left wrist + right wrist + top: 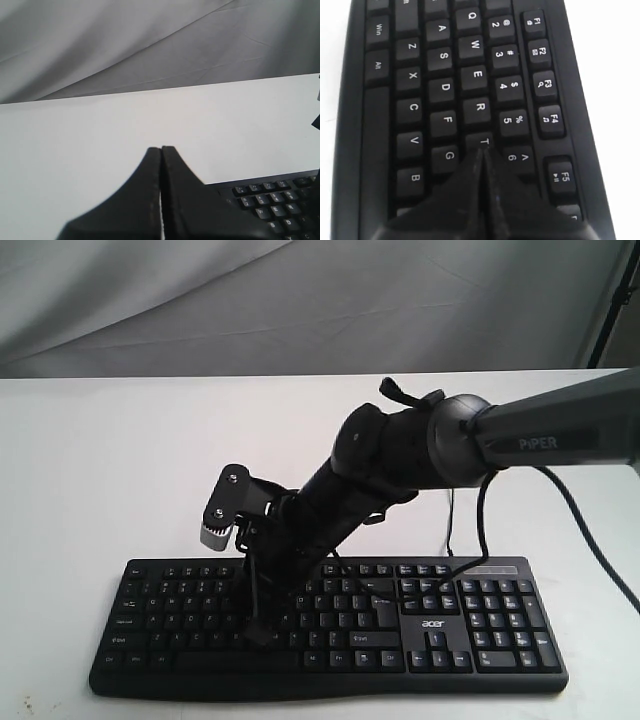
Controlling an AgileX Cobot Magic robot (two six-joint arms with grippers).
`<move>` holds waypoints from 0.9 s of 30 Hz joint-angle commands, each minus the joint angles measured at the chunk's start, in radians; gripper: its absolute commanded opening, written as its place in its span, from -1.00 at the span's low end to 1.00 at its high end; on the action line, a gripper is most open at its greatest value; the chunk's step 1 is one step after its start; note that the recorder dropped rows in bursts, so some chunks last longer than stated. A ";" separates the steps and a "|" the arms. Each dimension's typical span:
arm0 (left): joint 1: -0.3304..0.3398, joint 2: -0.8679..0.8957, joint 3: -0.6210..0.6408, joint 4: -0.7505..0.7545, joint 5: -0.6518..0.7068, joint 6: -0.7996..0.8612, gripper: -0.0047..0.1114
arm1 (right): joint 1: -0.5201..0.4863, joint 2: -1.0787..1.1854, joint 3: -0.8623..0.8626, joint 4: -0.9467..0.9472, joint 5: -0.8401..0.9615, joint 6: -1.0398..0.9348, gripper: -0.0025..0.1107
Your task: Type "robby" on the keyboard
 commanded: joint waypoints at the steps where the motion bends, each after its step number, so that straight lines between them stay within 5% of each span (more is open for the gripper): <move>1: -0.006 -0.003 0.004 0.005 -0.006 -0.003 -0.92 | -0.003 0.013 -0.005 0.013 -0.007 -0.015 -0.96; 20: -0.006 -0.003 0.004 0.005 -0.006 -0.003 -0.92 | -0.001 -0.423 -0.005 -0.045 -0.014 0.049 -0.96; 27: -0.006 -0.003 0.004 0.005 -0.006 -0.003 -0.92 | -0.001 -0.726 0.081 0.040 -0.266 0.057 -0.96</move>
